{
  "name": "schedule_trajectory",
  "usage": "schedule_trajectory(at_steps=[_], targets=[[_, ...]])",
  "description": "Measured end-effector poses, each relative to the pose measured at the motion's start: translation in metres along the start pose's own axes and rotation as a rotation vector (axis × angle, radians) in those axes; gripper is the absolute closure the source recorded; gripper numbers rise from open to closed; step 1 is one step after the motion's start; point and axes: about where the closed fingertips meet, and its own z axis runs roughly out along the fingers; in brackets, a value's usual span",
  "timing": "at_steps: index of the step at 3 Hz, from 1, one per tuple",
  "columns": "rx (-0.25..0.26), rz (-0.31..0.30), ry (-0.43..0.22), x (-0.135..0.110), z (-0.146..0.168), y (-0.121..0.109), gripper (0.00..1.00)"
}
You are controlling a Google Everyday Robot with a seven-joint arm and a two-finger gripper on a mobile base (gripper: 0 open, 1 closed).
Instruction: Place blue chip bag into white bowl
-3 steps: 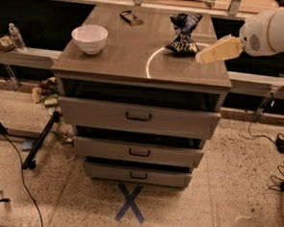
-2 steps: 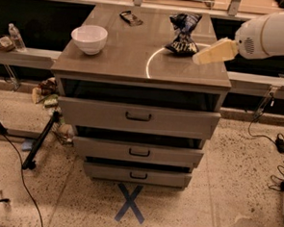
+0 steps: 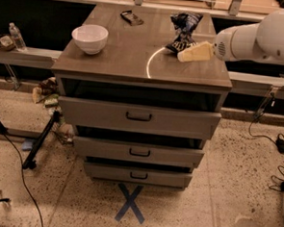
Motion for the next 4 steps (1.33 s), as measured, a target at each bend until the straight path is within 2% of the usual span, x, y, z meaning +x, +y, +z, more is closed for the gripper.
schedule_trajectory(at_steps=[2,4], targets=[[0.036,0.071,-0.063,0.0,0.071,-0.019,0.0],[0.05,0.101,-0.119,-0.014,0.118,-0.028,0.0]])
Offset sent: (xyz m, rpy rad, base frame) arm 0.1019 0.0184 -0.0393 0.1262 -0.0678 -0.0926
